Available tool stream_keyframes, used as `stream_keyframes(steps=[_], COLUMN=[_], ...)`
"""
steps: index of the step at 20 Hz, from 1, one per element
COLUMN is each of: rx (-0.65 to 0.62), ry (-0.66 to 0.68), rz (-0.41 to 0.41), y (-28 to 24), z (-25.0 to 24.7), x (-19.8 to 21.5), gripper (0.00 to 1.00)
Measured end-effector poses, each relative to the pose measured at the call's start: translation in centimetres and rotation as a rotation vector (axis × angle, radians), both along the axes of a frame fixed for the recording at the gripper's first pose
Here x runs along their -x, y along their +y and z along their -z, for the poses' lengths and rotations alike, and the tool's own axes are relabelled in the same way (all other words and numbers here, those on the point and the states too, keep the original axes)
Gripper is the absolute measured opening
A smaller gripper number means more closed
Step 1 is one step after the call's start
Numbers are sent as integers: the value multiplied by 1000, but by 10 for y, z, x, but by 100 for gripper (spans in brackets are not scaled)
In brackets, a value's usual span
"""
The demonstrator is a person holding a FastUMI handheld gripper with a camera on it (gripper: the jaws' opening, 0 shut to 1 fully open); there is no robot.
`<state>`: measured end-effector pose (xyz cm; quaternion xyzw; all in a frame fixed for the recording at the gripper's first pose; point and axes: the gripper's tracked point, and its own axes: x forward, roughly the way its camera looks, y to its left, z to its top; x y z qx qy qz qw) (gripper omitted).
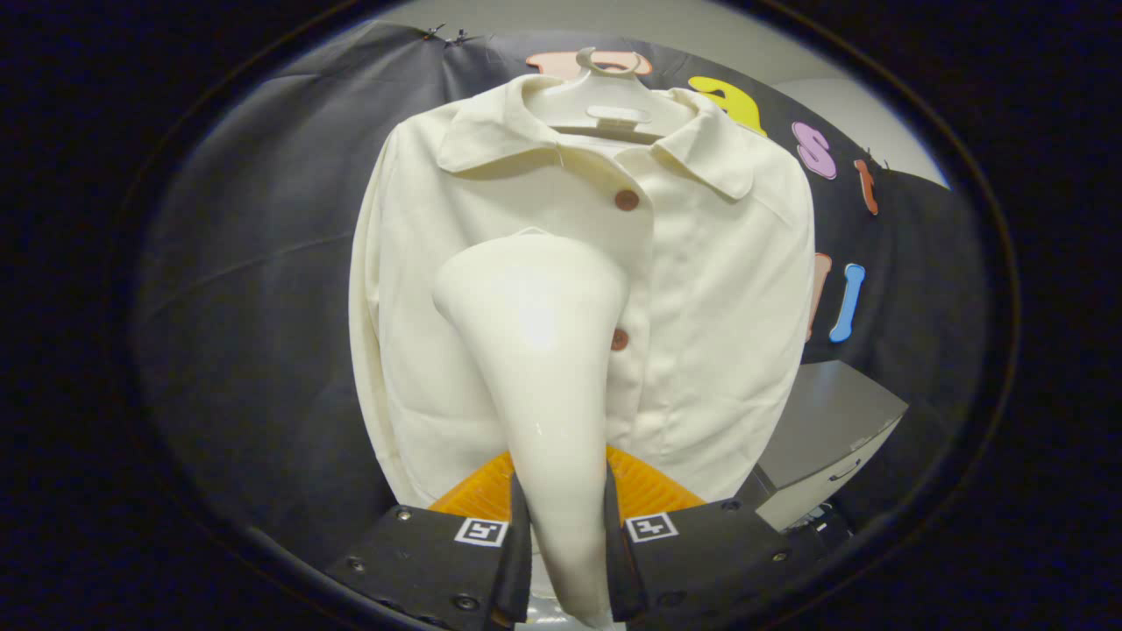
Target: Iron the clothes twice with a garment steamer, once on the left side and once on the right side.
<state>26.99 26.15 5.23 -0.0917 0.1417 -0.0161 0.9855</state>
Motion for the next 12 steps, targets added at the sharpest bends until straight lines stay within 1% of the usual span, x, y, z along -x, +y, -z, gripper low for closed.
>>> stream_keyframes(steps=[2, 6, 9, 12], rx=[29, 21, 37, 39], ry=[40, 112, 182, 211], rz=[12, 19, 23, 31], y=[-11, -23, -26, -25], z=[18, 58, 93, 122], x=[5, 17, 26, 32], gripper=[35, 35, 35, 35])
